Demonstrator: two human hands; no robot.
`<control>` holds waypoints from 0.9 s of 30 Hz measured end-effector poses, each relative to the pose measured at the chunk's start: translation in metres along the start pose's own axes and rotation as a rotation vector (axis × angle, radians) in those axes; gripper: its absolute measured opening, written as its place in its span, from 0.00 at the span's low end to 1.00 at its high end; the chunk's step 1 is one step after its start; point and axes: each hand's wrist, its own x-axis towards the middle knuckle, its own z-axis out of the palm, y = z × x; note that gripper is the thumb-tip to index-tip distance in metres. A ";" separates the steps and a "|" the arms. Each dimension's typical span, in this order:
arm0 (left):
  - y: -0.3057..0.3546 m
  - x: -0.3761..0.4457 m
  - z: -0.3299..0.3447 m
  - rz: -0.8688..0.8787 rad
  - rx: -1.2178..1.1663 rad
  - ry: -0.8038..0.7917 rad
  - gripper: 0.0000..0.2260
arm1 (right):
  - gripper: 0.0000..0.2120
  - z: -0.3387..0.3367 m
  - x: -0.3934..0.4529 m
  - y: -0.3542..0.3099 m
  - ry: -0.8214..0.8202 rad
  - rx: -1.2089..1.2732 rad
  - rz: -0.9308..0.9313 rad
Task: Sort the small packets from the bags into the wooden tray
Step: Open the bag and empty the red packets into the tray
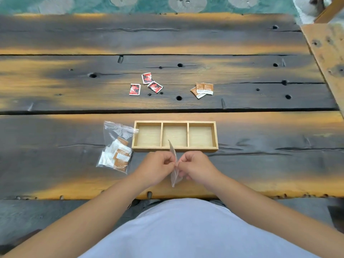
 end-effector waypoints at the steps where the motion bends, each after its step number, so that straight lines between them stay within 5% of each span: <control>1: -0.002 0.000 0.000 0.012 0.025 -0.007 0.08 | 0.05 0.001 0.001 0.003 0.023 -0.053 -0.012; 12: -0.003 -0.006 0.020 -0.025 -0.032 0.266 0.07 | 0.05 0.005 -0.001 0.009 0.183 -0.278 -0.165; 15: -0.006 -0.010 0.014 0.079 0.027 0.219 0.08 | 0.06 0.002 -0.004 0.012 0.118 -0.376 -0.316; 20: -0.022 -0.012 -0.005 0.416 0.466 0.109 0.06 | 0.11 -0.009 0.000 0.015 -0.020 -0.834 -0.582; 27: -0.034 -0.010 -0.015 0.495 0.614 -0.034 0.20 | 0.21 -0.023 -0.004 0.003 -0.195 -0.993 -0.675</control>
